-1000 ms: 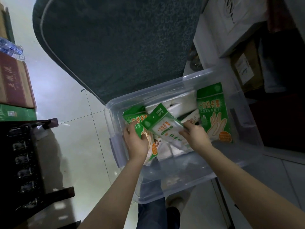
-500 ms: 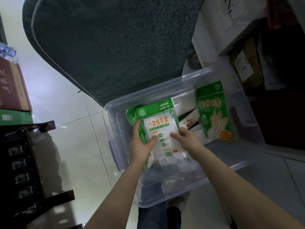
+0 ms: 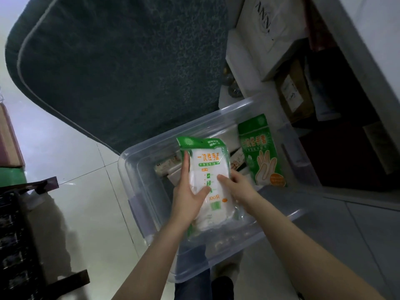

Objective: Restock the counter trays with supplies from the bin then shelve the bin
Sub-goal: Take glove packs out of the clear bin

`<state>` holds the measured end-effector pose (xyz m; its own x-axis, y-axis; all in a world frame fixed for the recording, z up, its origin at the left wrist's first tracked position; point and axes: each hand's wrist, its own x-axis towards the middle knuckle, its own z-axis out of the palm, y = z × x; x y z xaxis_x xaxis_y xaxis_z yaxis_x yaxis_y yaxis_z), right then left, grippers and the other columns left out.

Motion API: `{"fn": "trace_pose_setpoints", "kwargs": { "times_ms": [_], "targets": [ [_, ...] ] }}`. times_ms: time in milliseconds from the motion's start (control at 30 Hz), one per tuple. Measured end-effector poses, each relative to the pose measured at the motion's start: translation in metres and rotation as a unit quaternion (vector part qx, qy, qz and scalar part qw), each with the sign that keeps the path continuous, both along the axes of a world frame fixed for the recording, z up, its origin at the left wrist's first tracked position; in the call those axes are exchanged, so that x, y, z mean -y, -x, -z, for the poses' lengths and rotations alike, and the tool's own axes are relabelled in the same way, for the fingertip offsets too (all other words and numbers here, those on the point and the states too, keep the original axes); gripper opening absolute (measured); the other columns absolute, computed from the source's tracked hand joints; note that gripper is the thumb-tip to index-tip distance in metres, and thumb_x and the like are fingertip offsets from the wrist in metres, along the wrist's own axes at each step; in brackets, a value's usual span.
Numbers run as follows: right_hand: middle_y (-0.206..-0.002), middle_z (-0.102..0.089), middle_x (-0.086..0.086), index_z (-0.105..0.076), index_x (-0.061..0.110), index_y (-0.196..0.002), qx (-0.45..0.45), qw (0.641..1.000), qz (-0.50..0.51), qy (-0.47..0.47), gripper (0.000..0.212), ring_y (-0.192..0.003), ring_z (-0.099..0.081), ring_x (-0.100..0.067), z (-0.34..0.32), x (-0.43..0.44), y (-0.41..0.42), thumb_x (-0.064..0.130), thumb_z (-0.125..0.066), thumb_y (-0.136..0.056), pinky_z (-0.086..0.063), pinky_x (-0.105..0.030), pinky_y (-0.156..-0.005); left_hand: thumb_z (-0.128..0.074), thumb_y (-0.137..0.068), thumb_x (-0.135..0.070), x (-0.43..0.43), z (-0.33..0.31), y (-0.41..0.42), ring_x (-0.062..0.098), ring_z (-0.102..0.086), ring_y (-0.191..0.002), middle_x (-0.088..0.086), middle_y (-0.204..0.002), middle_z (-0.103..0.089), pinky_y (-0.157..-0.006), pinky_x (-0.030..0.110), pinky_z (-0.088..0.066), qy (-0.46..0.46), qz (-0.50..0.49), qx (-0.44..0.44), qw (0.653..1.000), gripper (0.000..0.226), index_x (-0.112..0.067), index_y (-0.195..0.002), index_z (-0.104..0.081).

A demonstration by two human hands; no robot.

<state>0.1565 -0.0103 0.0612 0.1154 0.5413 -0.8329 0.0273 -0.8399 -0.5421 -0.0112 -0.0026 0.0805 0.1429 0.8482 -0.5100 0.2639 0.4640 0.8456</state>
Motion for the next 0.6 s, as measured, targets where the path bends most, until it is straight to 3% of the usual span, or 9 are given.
{"fn": "trace_pose_setpoints", "kwargs": {
  "times_ms": [100,167,200,267,333,400,467,600],
  "targets": [
    [-0.126,-0.056,-0.009,-0.049,0.022,-0.133,0.217,0.967,-0.122,-0.048,0.049,-0.102,-0.058,-0.023,-0.001,-0.005,-0.030,0.033,-0.064,-0.088,-0.049,-0.037,-0.087,-0.069,-0.082,-0.008,-0.010,0.004,-0.011,0.005,-0.059,-0.113,-0.010,-0.140,-0.048,-0.075,0.022,-0.056,-0.012,0.032,-0.011,0.999,0.104,-0.064,-0.138,-0.002],
    [-0.131,-0.048,-0.016,-0.044,0.022,-0.136,0.356,0.920,-0.152,-0.052,0.054,-0.112,-0.052,-0.034,0.001,-0.008,-0.056,0.034,-0.064,-0.087,-0.045,-0.041,-0.092,-0.068,-0.084,-0.008,-0.015,0.008,-0.018,0.010,-0.054,-0.118,-0.007,-0.143,-0.042,-0.084,0.027,-0.053,-0.020,0.063,-0.025,0.998,0.103,-0.065,-0.138,0.000],
    [-0.131,-0.048,-0.019,-0.043,0.020,-0.135,0.393,0.906,-0.153,-0.039,0.053,-0.113,-0.052,-0.038,0.002,-0.009,-0.067,0.032,-0.062,-0.087,-0.045,-0.042,-0.092,-0.067,-0.084,-0.009,-0.017,0.011,-0.021,0.008,-0.051,-0.117,-0.008,-0.141,-0.041,-0.086,0.023,-0.050,-0.025,0.078,-0.033,0.996,0.101,-0.065,-0.138,-0.002],
    [-0.130,-0.045,-0.022,-0.046,0.015,-0.128,0.441,0.882,-0.169,-0.006,0.045,-0.110,-0.053,-0.041,0.004,-0.013,-0.084,0.028,-0.061,-0.087,-0.046,-0.043,-0.090,-0.066,-0.084,-0.010,-0.020,0.016,-0.026,0.001,-0.045,-0.113,-0.009,-0.132,-0.039,-0.086,0.015,-0.042,-0.036,0.097,-0.053,0.993,0.090,-0.062,-0.138,-0.016],
    [-0.128,-0.041,-0.020,-0.049,0.013,-0.123,0.498,0.843,-0.203,-0.016,0.044,-0.112,-0.048,-0.041,0.007,-0.017,-0.089,0.023,-0.064,-0.084,-0.045,-0.042,-0.089,-0.066,-0.082,-0.010,-0.022,0.022,-0.032,-0.002,-0.048,-0.109,-0.007,-0.125,-0.042,-0.089,0.015,-0.044,-0.041,0.103,-0.073,0.991,0.073,-0.058,-0.129,-0.038],
    [-0.124,-0.042,-0.019,-0.050,0.014,-0.127,0.548,0.807,-0.219,-0.029,0.050,-0.112,-0.045,-0.039,0.009,-0.019,-0.085,0.021,-0.067,-0.080,-0.044,-0.042,-0.086,-0.067,-0.080,-0.010,-0.022,0.027,-0.037,-0.013,-0.047,-0.104,-0.004,-0.121,-0.045,-0.080,0.001,-0.040,-0.047,0.104,-0.092,0.989,0.063,-0.055,-0.119,-0.047],
    [-0.126,-0.045,-0.019,-0.049,0.016,-0.130,0.584,0.785,-0.204,-0.032,0.054,-0.113,-0.047,-0.038,0.013,-0.017,-0.076,0.016,-0.068,-0.079,-0.044,-0.043,-0.087,-0.069,-0.078,-0.012,-0.024,0.032,-0.039,-0.014,-0.047,-0.101,-0.004,-0.119,-0.047,-0.072,-0.002,-0.039,-0.050,0.099,-0.105,0.988,0.059,-0.053,-0.116,-0.049],
    [-0.129,-0.047,-0.020,-0.043,0.018,-0.135,0.551,0.817,-0.169,-0.028,0.059,-0.117,-0.045,-0.039,0.022,-0.015,-0.066,0.008,-0.065,-0.081,-0.042,-0.047,-0.094,-0.073,-0.076,-0.016,-0.027,0.036,-0.036,0.000,-0.052,-0.098,-0.006,-0.114,-0.048,-0.068,0.004,-0.041,-0.048,0.095,-0.119,0.987,0.058,-0.051,-0.117,-0.049]
  ]
}}
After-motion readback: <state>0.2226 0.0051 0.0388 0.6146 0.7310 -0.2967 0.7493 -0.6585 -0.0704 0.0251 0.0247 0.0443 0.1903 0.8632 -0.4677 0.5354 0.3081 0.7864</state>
